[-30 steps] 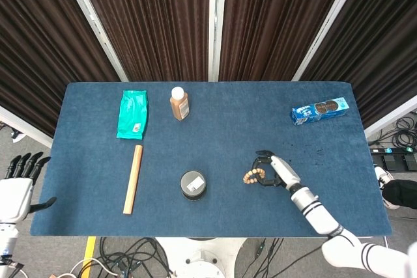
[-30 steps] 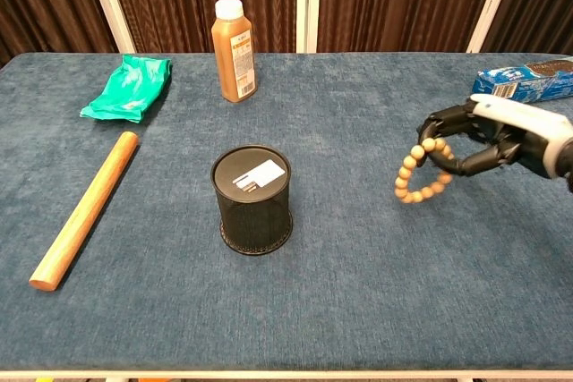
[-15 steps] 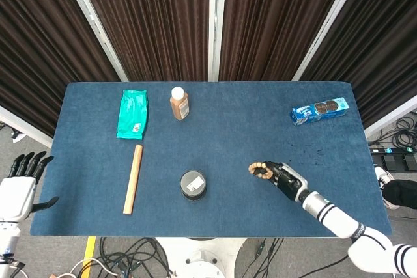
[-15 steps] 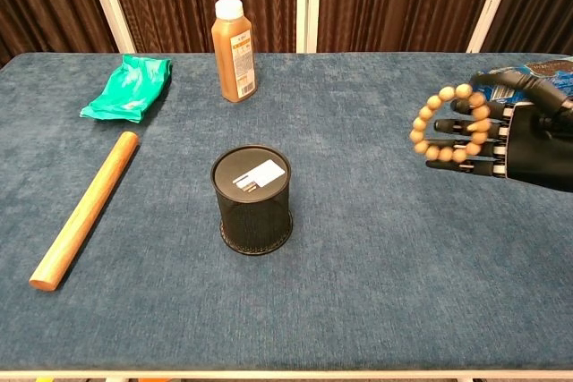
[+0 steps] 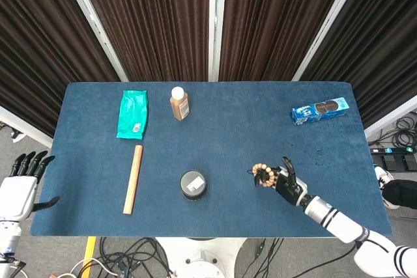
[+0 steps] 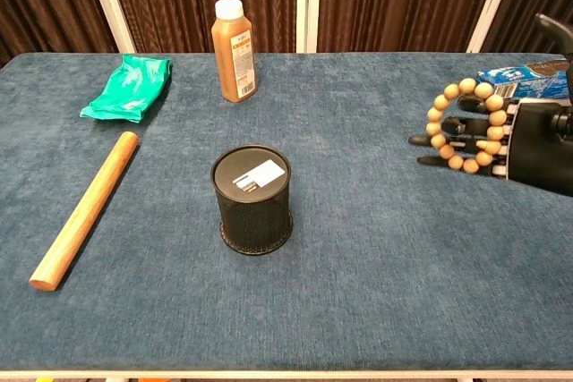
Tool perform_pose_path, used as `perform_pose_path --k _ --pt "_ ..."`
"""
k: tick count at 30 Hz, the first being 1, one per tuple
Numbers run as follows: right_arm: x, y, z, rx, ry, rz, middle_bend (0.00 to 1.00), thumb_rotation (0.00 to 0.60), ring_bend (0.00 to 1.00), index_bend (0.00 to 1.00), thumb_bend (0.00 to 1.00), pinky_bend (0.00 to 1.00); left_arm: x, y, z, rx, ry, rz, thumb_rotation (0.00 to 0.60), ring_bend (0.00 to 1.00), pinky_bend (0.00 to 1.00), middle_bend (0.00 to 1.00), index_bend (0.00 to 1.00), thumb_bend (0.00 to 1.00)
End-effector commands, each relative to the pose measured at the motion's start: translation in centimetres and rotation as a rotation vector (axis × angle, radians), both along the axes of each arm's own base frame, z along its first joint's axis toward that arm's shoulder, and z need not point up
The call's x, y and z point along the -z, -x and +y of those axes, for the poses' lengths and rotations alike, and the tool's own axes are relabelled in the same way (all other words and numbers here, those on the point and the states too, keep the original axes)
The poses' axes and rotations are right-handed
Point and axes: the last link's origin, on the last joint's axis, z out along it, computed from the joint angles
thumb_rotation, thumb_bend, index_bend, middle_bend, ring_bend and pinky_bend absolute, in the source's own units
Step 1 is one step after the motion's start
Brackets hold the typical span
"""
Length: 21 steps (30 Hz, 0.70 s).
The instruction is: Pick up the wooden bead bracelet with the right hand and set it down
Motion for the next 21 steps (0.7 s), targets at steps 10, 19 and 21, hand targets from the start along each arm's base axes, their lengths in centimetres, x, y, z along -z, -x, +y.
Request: perform_pose_path --k 10,19,21 --pt "2.1 1.4 -0.2 -0.029 0.297 0.276 0.63 0.025 0.19 0.71 0.4 0.0 0.0 0.1 0.0 -0.005 -0.002 0.002 0.6 0.01 0.02 0.08 0.15 0.0" --pt "2.0 1.6 -0.4 -0.036 0.322 0.275 0.63 0.026 0.19 0.73 0.61 0.0 0.0 0.1 0.1 -0.007 -0.002 0.002 0.6 0.01 0.02 0.08 0.15 0.0" --pt "1.9 1.7 -0.5 -0.04 0.322 0.268 0.63 0.025 0.19 0.74 0.58 0.0 0.0 0.0 0.1 -0.005 -0.001 0.002 0.6 0.01 0.02 0.08 0.15 0.0"
